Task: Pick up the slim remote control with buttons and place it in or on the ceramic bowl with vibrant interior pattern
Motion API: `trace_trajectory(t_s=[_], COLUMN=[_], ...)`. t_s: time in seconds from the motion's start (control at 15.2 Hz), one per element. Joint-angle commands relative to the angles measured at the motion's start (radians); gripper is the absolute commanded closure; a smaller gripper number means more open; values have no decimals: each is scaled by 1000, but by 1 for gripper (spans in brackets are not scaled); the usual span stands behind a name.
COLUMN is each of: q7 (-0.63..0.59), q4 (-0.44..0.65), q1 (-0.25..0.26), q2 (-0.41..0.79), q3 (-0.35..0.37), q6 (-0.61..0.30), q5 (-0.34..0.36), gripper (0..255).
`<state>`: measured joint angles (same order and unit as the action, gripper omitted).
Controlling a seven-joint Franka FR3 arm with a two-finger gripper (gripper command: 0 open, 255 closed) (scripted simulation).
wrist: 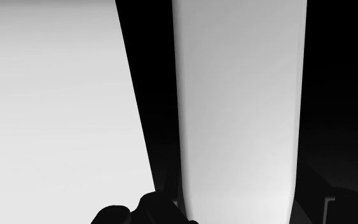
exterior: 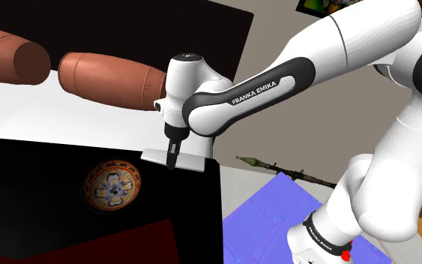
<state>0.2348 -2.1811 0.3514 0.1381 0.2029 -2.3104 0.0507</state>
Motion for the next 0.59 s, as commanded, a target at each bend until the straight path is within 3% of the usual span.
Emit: trace_trajectory(t_s=[0.0,0.53], q7=[0,13], q4=[0,35], q1=[0,-2], q2=[0,-55], q3=[0,3], q6=[0,88], q5=[0,-17], gripper=[255,255])
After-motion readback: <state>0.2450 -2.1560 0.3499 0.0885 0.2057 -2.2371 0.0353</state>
